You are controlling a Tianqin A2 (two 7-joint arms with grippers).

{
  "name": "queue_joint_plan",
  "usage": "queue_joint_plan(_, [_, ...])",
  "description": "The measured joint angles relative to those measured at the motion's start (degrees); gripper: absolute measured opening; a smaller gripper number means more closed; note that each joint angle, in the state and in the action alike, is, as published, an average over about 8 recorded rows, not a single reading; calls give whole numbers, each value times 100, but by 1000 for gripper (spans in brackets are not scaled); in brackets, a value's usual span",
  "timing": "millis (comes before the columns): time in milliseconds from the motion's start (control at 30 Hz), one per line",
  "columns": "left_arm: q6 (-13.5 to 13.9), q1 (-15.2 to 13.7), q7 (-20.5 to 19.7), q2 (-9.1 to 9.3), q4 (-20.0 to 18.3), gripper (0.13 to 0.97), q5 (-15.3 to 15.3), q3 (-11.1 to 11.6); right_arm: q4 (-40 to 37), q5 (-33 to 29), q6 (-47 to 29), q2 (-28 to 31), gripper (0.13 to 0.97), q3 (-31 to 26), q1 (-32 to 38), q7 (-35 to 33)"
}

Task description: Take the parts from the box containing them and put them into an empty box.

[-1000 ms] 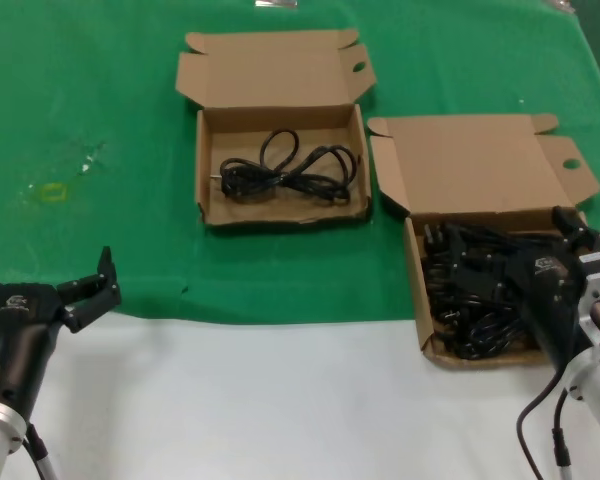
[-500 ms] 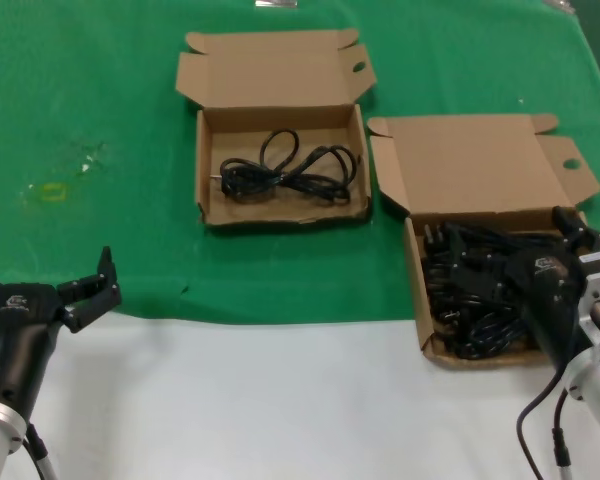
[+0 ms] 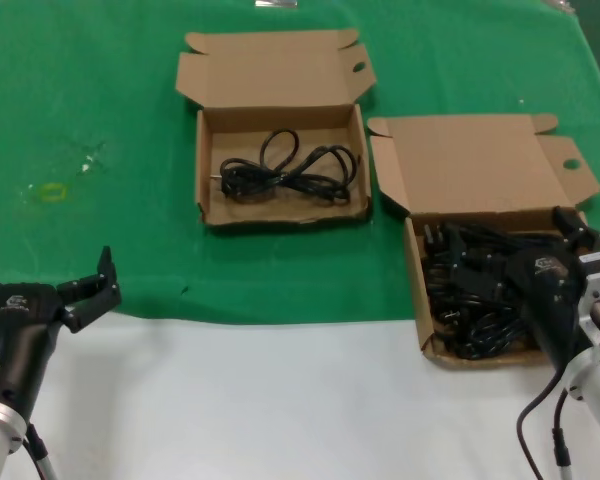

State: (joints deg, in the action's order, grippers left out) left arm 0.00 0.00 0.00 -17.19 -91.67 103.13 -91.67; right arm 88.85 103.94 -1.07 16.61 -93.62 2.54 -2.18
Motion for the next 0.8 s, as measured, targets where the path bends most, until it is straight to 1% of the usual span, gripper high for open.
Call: queue_joint_plan(800, [0,0,0,0,0,966,0,0,0,0,0,0,966,0,0,0])
